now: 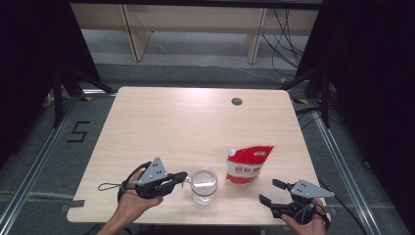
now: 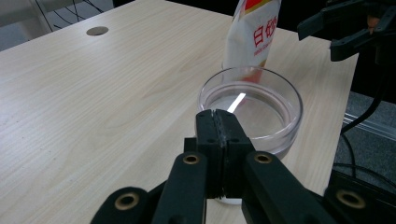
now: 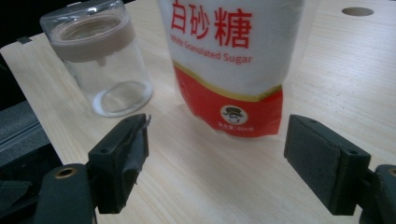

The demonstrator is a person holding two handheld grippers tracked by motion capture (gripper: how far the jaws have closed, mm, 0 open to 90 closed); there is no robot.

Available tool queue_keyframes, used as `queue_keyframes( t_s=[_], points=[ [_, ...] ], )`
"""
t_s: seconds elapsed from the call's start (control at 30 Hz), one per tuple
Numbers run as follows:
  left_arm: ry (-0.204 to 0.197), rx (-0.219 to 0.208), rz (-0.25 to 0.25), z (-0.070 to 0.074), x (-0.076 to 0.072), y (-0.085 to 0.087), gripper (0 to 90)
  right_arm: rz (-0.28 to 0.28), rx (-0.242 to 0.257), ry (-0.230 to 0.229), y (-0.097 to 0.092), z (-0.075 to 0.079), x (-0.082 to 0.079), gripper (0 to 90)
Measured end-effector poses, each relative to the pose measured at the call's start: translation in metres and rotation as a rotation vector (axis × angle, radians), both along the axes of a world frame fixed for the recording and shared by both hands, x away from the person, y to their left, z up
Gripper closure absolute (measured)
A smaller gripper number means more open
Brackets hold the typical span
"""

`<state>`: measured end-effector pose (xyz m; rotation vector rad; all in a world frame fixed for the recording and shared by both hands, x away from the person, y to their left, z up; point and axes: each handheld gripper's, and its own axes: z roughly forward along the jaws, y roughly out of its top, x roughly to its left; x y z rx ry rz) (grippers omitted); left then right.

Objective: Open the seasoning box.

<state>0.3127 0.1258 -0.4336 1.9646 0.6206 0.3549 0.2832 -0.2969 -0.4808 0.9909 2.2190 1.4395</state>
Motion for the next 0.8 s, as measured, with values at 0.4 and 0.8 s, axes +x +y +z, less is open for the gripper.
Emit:
queue_keyframes(
  t_s=[0.4, 0.8],
  points=[
    [0.022, 0.002, -0.003, -0.006, 0.010, -0.007, 89.0, 0.032, 0.005, 0.020, 0.015, 0.002, -0.005, 26.0],
    [0.030, -0.016, 0.014, -0.008, 0.009, -0.006, 88.7, 0.016, 0.064, 0.024, 0.034, 0.008, -0.010, 36.1]
  ],
)
